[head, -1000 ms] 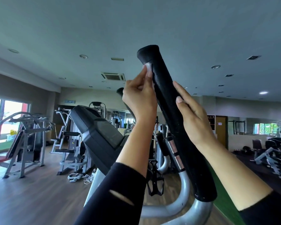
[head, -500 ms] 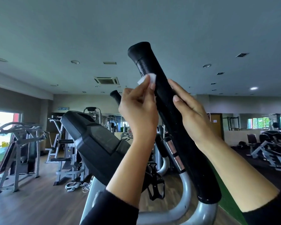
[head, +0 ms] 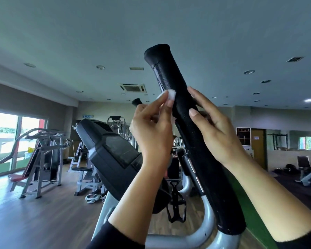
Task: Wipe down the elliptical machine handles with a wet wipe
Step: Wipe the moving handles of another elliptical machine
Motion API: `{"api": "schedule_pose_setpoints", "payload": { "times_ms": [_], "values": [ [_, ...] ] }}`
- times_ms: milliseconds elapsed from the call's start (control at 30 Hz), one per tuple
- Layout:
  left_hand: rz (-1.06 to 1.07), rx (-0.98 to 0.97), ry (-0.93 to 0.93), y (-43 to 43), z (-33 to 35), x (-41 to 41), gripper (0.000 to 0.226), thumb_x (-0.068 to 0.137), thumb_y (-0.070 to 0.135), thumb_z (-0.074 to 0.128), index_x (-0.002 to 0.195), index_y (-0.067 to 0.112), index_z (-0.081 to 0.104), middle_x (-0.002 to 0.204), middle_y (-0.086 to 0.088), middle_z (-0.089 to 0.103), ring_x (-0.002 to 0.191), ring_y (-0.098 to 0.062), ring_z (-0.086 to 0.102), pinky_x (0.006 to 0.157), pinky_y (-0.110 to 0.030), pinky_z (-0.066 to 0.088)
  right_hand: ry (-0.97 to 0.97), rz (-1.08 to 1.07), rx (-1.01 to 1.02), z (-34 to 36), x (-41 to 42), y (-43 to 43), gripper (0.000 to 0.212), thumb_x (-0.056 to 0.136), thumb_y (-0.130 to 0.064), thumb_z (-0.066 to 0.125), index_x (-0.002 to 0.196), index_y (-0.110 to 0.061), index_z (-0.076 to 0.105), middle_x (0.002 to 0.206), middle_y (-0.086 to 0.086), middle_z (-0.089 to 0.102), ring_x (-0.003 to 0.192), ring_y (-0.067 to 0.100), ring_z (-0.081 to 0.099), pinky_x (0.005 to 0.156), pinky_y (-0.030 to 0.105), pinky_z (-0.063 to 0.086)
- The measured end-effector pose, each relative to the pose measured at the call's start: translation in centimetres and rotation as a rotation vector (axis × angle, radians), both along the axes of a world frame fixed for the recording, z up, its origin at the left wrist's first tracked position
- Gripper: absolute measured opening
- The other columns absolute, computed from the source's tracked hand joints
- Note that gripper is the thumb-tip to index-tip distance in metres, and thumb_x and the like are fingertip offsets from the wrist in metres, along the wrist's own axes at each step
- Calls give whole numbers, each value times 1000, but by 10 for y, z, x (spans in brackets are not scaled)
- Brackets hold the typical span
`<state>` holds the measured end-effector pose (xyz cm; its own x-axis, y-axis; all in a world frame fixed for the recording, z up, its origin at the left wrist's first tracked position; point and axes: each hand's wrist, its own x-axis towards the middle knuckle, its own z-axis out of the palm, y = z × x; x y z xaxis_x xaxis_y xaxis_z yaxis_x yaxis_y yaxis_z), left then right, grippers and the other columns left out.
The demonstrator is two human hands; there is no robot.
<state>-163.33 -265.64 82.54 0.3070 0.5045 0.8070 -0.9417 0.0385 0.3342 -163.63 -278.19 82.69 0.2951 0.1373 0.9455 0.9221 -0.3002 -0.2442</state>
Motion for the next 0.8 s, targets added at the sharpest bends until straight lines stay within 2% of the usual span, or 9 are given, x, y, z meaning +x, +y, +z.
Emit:
{"api": "schedule_pose_setpoints", "payload": {
  "times_ms": [100, 133, 167, 267, 367, 400, 533, 700, 800],
  "values": [
    [21, -64, 23, 8, 15, 5, 21, 82, 36, 74, 103, 40, 69, 80, -12, 68, 58, -4, 50, 69, -32, 53, -16, -42, -48, 1, -1, -3, 46, 98, -29, 50, 142, -39, 42, 134, -8, 57, 115, 8, 58, 102, 35, 47],
    [22, -80, 24, 8, 20, 7, 22, 83, 37, 74, 104, 41, 69, 79, -12, 68, 56, -5, 49, 71, -36, 53, -14, -43, -54, 1, 0, -3, 47, 96, -31, 49, 142, -40, 42, 135, -8, 56, 118, 8, 57, 104, 38, 45],
    [21, -90, 13, 5, 22, 8, 22, 83, 37, 74, 105, 39, 70, 79, -13, 67, 55, -4, 48, 68, -33, 53, -15, -40, -61, 1, 1, -3, 48, 95, -32, 48, 142, -40, 41, 137, -10, 54, 121, 7, 55, 106, 38, 43],
    [61, -72, -6, -8, 7, 5, 22, 85, 28, 73, 107, 28, 72, 78, -12, 62, 57, 1, 46, 60, -11, 39, 2, 40, -66, 0, 3, -4, 49, 96, -29, 47, 144, -33, 40, 143, -16, 47, 131, 1, 44, 110, 29, 36],
    [78, -1, -2, -16, -21, -2, 25, 85, 20, 72, 109, 26, 71, 72, -4, 53, 60, 2, 47, 59, -8, 37, 6, 94, -79, -4, 3, -7, 47, 98, -23, 43, 145, -27, 39, 145, -19, 43, 135, -5, 36, 109, 15, 30],
    [69, 11, 3, -16, -25, -4, 25, 85, 20, 73, 108, 25, 71, 72, -3, 52, 61, 3, 49, 60, -7, 37, 10, 105, -79, -5, 4, -9, 46, 98, -22, 42, 144, -27, 39, 145, -18, 43, 136, -5, 35, 109, 14, 29],
    [60, -72, 17, -12, -12, -5, 22, 84, 29, 73, 106, 27, 74, 75, -8, 56, 59, 0, 47, 60, -10, 39, 38, 132, -72, -8, 5, -12, 46, 97, -20, 40, 143, -28, 40, 146, -16, 43, 137, -2, 34, 113, 20, 27],
    [105, -26, 17, -20, -17, -7, 23, 85, 21, 73, 107, 28, 72, 72, -3, 52, 61, -3, 50, 62, -8, 39, 24, 102, -81, -12, 2, -14, 46, 98, -19, 41, 143, -26, 39, 146, -21, 41, 137, -7, 32, 107, 9, 26],
    [105, 43, 1, -24, -38, -12, 29, 85, 20, 73, 108, 36, 67, 73, -5, 55, 65, -3, 50, 66, -21, 46, 29, 91, -74, -15, 2, -16, 46, 98, -20, 41, 143, -29, 39, 147, -22, 39, 138, -8, 29, 110, 10, 24]
  ]
}}
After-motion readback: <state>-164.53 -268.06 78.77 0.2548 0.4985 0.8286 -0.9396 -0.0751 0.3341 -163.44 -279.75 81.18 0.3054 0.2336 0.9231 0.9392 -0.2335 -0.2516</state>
